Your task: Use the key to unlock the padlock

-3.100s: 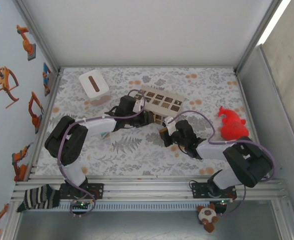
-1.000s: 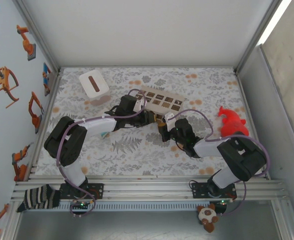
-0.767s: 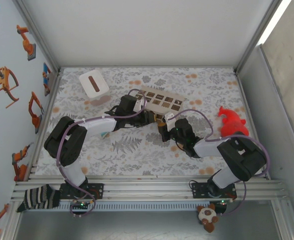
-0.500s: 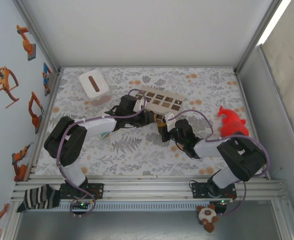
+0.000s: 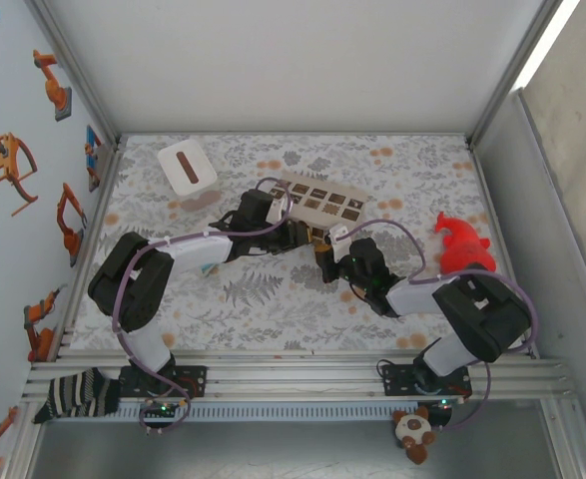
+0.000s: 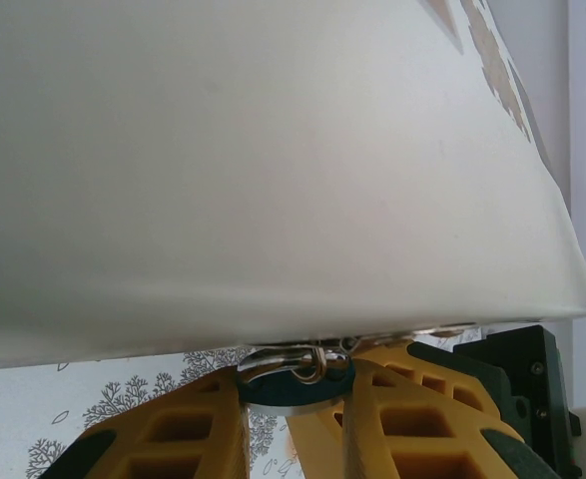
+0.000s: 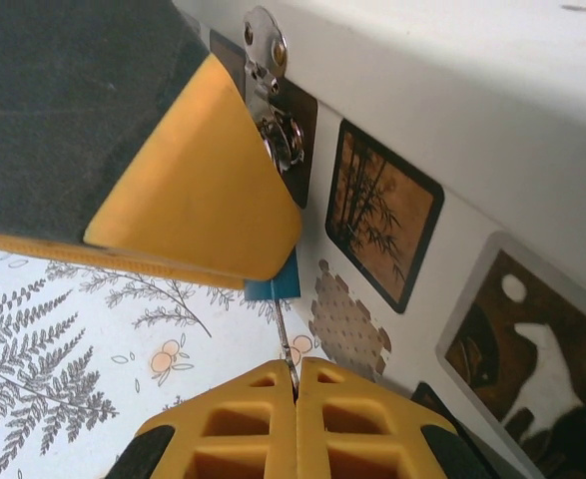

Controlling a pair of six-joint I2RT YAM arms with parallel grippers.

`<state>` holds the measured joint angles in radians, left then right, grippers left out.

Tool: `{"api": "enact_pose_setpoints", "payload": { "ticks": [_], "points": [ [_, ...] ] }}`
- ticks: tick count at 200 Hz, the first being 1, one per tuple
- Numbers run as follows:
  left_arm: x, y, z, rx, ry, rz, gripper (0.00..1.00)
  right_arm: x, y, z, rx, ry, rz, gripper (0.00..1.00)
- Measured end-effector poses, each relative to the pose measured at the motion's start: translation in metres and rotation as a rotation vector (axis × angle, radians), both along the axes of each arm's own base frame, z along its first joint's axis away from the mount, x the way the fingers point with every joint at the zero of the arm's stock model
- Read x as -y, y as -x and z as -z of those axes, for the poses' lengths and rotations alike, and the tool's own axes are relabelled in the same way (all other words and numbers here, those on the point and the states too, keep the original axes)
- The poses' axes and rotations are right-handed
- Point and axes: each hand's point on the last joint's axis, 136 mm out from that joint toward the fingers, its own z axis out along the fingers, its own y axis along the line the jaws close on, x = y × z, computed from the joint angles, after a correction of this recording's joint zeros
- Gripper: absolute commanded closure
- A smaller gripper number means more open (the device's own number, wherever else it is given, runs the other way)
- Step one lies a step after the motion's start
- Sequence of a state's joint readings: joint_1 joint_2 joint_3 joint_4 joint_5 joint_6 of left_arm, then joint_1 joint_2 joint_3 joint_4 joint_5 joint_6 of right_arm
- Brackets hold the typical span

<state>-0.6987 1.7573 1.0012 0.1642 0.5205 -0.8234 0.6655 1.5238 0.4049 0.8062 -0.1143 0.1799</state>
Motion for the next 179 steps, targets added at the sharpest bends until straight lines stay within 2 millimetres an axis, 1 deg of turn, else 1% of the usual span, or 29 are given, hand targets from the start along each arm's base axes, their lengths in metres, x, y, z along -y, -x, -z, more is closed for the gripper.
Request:
{"api": "enact_pose_setpoints", "payload": {
  "ticks": [125,179],
  "points": [
    [-0.006,-0.01,0.002,0.014,-0.017,-0.044,0.77,-0.011,-0.013,0.003,0.039,-0.053,0.003,1.0],
    [-0.008,-0.017,0.0,0.027,-0.017,-0.069,0.77,-0.02,-0.023,-0.002,0.068,-0.073,-0.009,1.0]
  ]
}}
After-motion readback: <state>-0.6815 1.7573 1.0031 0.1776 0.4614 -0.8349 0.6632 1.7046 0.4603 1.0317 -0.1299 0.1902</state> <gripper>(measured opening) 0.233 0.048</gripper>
